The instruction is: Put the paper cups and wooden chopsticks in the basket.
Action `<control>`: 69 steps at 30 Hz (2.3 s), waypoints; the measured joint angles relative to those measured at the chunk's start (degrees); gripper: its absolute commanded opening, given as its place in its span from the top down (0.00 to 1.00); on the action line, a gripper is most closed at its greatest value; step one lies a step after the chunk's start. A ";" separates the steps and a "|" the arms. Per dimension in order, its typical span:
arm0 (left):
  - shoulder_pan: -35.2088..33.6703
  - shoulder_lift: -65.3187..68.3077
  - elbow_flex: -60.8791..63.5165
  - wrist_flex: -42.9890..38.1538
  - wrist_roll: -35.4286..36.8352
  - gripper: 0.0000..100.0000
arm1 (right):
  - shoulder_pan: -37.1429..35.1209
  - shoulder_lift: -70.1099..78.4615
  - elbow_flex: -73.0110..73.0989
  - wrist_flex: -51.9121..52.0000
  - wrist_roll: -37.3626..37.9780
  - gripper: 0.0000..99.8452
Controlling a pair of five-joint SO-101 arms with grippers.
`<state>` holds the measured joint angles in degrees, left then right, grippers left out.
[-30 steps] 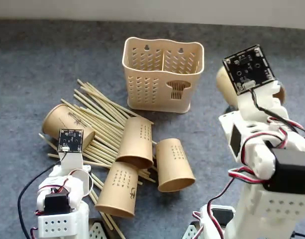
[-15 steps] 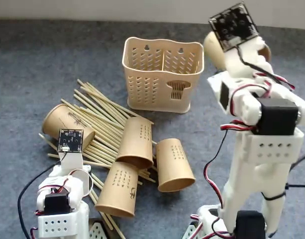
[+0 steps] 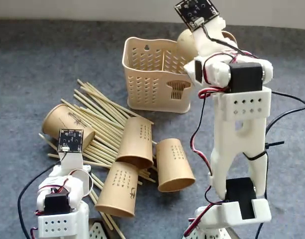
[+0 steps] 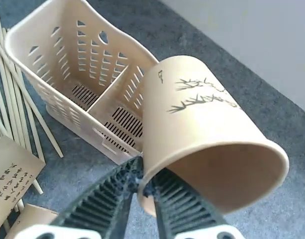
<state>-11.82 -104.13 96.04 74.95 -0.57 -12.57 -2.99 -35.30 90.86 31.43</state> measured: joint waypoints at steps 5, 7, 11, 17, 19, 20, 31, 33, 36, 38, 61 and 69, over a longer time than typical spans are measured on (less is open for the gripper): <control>0.00 0.00 0.00 0.00 0.00 0.99 | -1.05 0.26 -0.79 2.37 1.76 0.95; 0.00 0.00 0.00 0.00 0.00 0.99 | -1.32 0.26 -0.79 2.55 1.76 0.90; 0.00 0.00 0.00 0.00 0.00 0.99 | -1.32 0.26 -0.79 2.55 0.97 0.84; 0.00 0.00 0.00 0.00 0.00 0.99 | -1.49 0.26 -0.79 2.55 0.79 0.84; 0.00 0.00 0.00 0.00 0.00 0.99 | -1.58 0.26 -0.79 2.55 0.70 0.84; 0.00 0.00 0.00 0.00 0.00 0.99 | -1.49 0.26 -0.79 2.55 0.62 0.84; 0.00 0.00 0.00 0.00 0.00 0.99 | -4.31 0.26 -0.79 -0.97 0.44 0.93; 0.00 0.00 0.00 0.00 0.00 0.99 | -4.66 0.26 -0.79 -1.14 0.44 0.96; 0.00 0.00 0.00 0.00 0.00 0.99 | -4.92 0.26 -0.79 -1.14 0.44 0.98; 0.00 0.00 0.00 0.00 0.00 0.99 | -5.19 0.26 -0.79 -1.14 0.44 0.99; 0.00 0.00 0.00 0.00 0.00 0.99 | 0.26 0.26 -0.79 -6.77 -4.92 0.84; 0.00 0.00 0.00 0.00 0.00 0.99 | 0.35 1.41 2.99 -9.05 -4.92 0.84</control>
<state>-11.82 -104.13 96.04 74.95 -0.57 -12.22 -1.58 -32.31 81.80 26.51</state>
